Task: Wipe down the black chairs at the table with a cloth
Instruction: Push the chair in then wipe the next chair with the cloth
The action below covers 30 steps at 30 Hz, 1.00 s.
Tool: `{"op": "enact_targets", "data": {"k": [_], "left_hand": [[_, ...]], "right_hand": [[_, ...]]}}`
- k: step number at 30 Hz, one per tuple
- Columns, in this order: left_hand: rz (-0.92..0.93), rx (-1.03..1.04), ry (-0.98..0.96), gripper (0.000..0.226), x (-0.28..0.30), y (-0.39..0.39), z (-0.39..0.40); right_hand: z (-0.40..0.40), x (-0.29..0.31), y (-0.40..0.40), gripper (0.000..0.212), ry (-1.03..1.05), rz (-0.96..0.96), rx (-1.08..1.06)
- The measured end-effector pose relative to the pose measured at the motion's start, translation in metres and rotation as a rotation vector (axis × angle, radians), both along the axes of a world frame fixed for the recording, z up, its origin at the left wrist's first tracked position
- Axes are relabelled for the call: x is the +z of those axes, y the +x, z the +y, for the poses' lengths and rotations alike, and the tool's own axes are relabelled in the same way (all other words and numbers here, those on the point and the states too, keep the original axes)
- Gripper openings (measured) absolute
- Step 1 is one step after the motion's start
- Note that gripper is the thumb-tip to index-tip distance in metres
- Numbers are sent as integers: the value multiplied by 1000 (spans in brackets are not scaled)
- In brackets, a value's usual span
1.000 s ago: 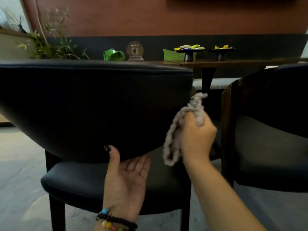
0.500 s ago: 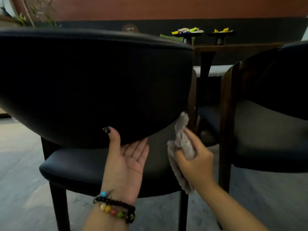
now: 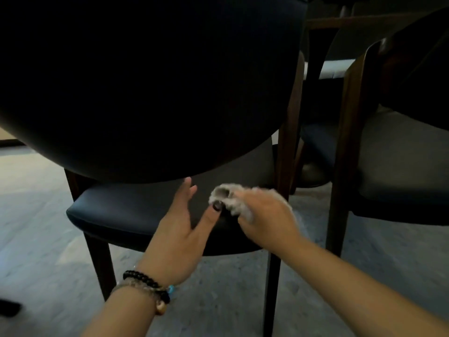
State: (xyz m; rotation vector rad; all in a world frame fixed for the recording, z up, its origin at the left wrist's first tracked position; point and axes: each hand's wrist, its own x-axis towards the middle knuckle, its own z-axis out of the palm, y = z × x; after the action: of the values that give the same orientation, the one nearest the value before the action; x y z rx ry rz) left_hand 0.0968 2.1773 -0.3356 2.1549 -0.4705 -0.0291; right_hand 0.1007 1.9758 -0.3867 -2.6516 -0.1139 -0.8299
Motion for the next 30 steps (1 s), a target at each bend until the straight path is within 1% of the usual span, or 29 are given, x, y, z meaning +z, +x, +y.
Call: {"op": "enact_targets", "data": {"k": [2, 3, 4, 5, 6, 8, 10, 12, 14, 15, 17, 18, 21, 22, 23, 24, 25, 26, 27, 28, 29, 30], "left_hand": [[-32, -6, 383, 92, -13, 5, 3], [-19, -8, 570, 88, -18, 6, 2], [20, -17, 716, 86, -21, 6, 0], [71, -34, 803, 85, -24, 6, -2], [118, -54, 847, 85, -26, 6, -2], [140, -79, 856, 83, -27, 8, -1], [137, -89, 856, 82, -26, 11, 1], [143, -110, 893, 83, -26, 12, 0], [123, -112, 947, 84, -25, 13, -4], [112, -104, 973, 84, -24, 13, -6], [103, -87, 1007, 85, -25, 13, -11], [104, -81, 1013, 85, -25, 12, -13], [115, -53, 970, 85, -28, 9, -15], [111, -37, 925, 85, -28, 9, -14], [102, -16, 857, 84, -27, 10, -14], [91, 16, 760, 84, -27, 11, -14], [86, 65, 630, 87, -26, 13, -13], [96, 138, 486, 92, -27, 14, -14], [124, 236, 342, 98, -28, 14, -15], [159, 350, 208, 102, -31, 15, -16], [200, 469, 84, 105, -35, 16, -18], [257, 587, -35, 107, -38, 18, -19]], "right_hand": [[-7, 12, 18, 47, 172, 54, -48], [-5, 13, 27, 51, 224, 125, -68], [0, 12, 38, 54, 185, 196, -99], [5, 11, 46, 54, 100, 244, -140], [10, 8, 52, 51, 13, 268, -183], [13, 7, 50, 40, -62, 261, -236], [13, -1, 35, 34, -107, 202, -169], [12, -12, 11, 33, -144, 182, -65], [5, -10, 8, 33, -63, 214, -27], [1, -4, 15, 32, 21, 241, -53], [-1, 11, 31, 27, 208, 287, -170], [5, 16, 32, 26, 233, 276, -210], [27, 8, 9, 26, 105, 209, -166], [26, 3, -5, 27, 121, 220, -132], [19, 2, -20, 27, 288, 239, -105], [9, 4, -32, 25, 541, 237, -81], [-5, 4, -41, 23, 802, 193, -81], [-19, 2, -50, 24, 971, 95, -126], [-32, -1, -58, 26, 1006, -2, -207], [-41, -5, -65, 31, 981, -45, -302], [-48, -11, -68, 45, 945, -34, -372], [-51, -17, -69, 62, 918, 26, -415]]}}
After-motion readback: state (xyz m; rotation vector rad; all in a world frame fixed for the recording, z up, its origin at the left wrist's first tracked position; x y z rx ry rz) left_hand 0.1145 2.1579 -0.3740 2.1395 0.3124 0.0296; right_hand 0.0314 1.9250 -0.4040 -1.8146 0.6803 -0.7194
